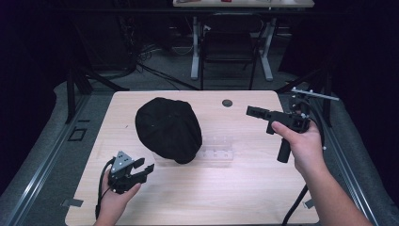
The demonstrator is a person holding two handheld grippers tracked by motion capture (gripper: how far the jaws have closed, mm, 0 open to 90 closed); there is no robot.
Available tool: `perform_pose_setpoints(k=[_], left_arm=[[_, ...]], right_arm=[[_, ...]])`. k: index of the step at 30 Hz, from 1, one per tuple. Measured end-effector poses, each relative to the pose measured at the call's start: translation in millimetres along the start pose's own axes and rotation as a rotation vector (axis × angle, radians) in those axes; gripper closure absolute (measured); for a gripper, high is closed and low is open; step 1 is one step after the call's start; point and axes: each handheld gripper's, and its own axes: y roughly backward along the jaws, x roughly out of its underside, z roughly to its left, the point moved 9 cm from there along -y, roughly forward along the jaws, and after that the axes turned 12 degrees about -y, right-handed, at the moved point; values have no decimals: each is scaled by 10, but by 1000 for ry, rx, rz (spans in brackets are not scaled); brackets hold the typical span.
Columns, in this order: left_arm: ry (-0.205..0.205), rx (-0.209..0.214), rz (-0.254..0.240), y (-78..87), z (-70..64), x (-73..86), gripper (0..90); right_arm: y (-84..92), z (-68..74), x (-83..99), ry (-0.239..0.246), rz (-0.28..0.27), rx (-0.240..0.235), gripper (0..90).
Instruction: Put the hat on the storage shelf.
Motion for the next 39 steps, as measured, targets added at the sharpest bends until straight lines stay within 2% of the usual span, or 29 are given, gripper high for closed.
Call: perform_pose_setpoints(k=[2, 7, 13, 18, 20, 22, 27, 32, 36, 39], left_arm=[[11, -7, 4, 29, 38, 36, 527], [45, -17, -8, 42, 95, 100, 526], [64, -20, 5, 10, 117, 193, 518], [68, -25, 14, -17, 125, 242, 503], [61, -26, 24, -23, 128, 262, 502], [59, -29, 23, -30, 131, 269, 499], [56, -30, 24, -31, 133, 282, 495], [43, -32, 27, -26, 138, 293, 493], [37, -32, 27, -28, 134, 295, 486], [33, -27, 23, -28, 127, 289, 473]], right_arm=[[20, -20, 34, -17, 10, -8, 570], [68, -113, 114, -2, 31, 25, 565], [88, -212, 206, 60, 33, 56, 549], [78, -299, 313, 109, 33, 79, 515], [78, -350, 361, 163, 31, 118, 505], [68, -386, 407, 187, 16, 125, 499], [51, -532, 543, 234, 13, 169, 487], [39, -683, 690, 251, 22, 234, 482], [22, -753, 820, 290, 14, 234, 465], [7, -792, 916, 314, -6, 215, 463]])
